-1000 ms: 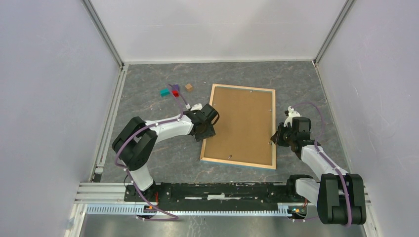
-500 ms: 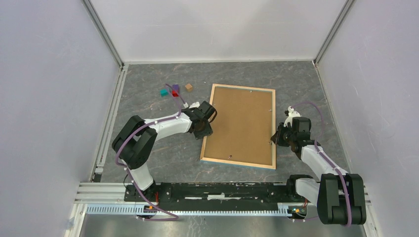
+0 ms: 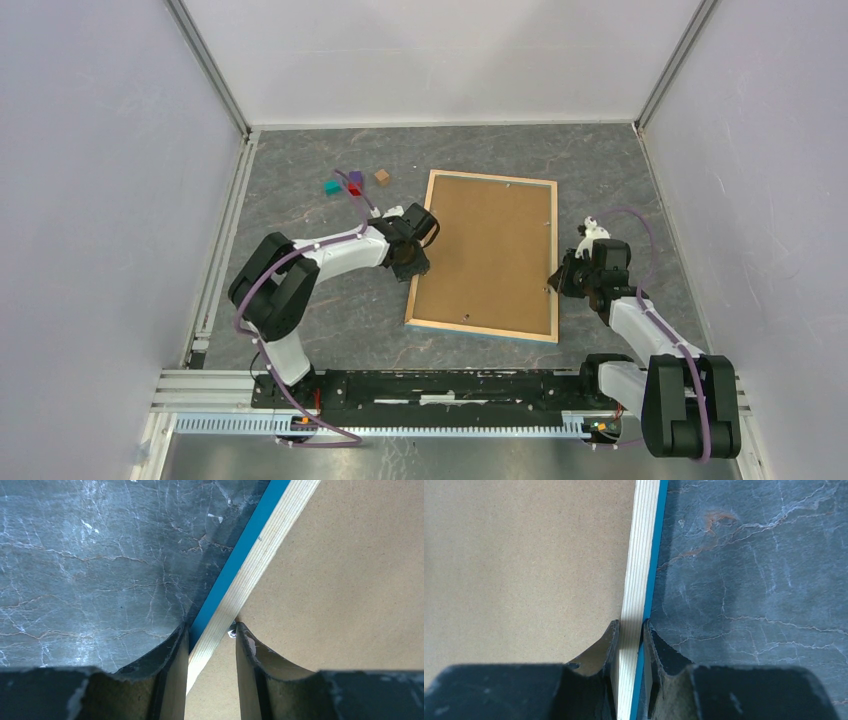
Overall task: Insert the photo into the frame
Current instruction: Install the photo frame at the center of the board.
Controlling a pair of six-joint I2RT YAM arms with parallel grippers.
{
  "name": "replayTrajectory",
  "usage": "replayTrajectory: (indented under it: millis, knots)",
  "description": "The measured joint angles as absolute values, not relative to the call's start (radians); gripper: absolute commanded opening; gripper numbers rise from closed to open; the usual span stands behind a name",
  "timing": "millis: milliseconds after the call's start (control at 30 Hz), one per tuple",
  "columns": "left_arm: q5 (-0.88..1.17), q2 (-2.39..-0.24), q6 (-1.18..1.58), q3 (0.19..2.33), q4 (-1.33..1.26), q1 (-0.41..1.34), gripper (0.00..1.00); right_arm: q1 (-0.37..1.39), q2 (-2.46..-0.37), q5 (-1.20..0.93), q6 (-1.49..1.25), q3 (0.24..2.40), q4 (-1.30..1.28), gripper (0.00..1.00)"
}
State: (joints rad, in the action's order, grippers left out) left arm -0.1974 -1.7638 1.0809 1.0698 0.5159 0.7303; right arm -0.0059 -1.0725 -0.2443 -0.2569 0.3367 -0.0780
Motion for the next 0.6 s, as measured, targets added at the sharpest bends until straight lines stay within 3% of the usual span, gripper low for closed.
replayTrajectory:
  millis: [300, 500, 600]
  knots:
    - [-0.189, -1.774, 1.078, 1.084, 0.527, 0.728, 0.02, -0.010, -1.028, -0.237, -0.344, 0.273, -0.003, 0.00]
    - [-0.150, -1.868, 1.000, 1.221, 0.610, 0.702, 0.02, -0.021, -1.014, -0.227, -0.385, 0.244, 0.058, 0.00]
    - [-0.151, -1.939, 0.926, 1.327, 0.642, 0.693, 0.02, -0.023, -0.969, -0.205, -0.381, 0.220, 0.058, 0.08]
